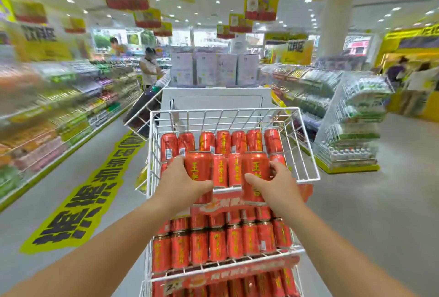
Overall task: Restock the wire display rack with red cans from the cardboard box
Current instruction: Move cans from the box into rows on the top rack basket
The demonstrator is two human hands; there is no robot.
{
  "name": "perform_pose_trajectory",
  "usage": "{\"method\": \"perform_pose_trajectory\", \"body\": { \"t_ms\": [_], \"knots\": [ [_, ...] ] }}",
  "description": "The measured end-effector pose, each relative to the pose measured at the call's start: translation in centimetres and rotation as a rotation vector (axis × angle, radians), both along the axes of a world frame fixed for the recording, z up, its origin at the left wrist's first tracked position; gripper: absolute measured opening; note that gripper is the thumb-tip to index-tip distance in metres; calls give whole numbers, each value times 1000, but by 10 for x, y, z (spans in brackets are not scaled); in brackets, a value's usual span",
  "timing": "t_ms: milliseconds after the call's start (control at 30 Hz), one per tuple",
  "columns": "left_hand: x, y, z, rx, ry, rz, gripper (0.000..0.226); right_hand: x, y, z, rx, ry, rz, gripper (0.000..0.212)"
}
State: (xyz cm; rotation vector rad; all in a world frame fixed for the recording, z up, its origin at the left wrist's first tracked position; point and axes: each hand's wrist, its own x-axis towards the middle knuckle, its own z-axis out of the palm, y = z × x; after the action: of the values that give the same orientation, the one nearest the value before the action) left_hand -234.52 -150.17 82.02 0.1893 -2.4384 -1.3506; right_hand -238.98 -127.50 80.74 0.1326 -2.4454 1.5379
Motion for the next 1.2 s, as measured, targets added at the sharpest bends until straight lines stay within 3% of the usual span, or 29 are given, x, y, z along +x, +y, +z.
{"method": "perform_pose_trajectory", "body": {
  "t_ms": [100,167,233,300,400,500,800,967,1133,1200],
  "knots": [
    [-34,30,16,-9,-6,-5,51,-35,33,17,-18,-26,21,43],
    [-60,50,19,-29,-14,-32,68,-61,54,20,-8,-61,25,45],
    [-86,70,17,-66,-31,-70,89,-91,70,14,35,-78,14,68],
    [-110,89,12,-112,-53,-89,90,-119,84,4,55,-108,24,81],
    [-144,112,3,-175,-84,-81,81,-147,96,-2,64,-139,56,44],
    [-173,129,-7,-264,-116,-74,84,-171,101,-12,42,-181,95,30],
    [-215,146,-37,-490,-233,-34,95,-211,96,-43,25,-267,160,27],
    [-227,152,-46,-702,-241,-14,93,-224,92,-52,14,-326,160,34],
    [-235,148,-53,-1032,-166,33,92,-228,91,-56,13,-357,204,26],
    [-239,144,-53,-1060,-196,7,92,-229,90,-58,32,-356,214,26]
  ]
}}
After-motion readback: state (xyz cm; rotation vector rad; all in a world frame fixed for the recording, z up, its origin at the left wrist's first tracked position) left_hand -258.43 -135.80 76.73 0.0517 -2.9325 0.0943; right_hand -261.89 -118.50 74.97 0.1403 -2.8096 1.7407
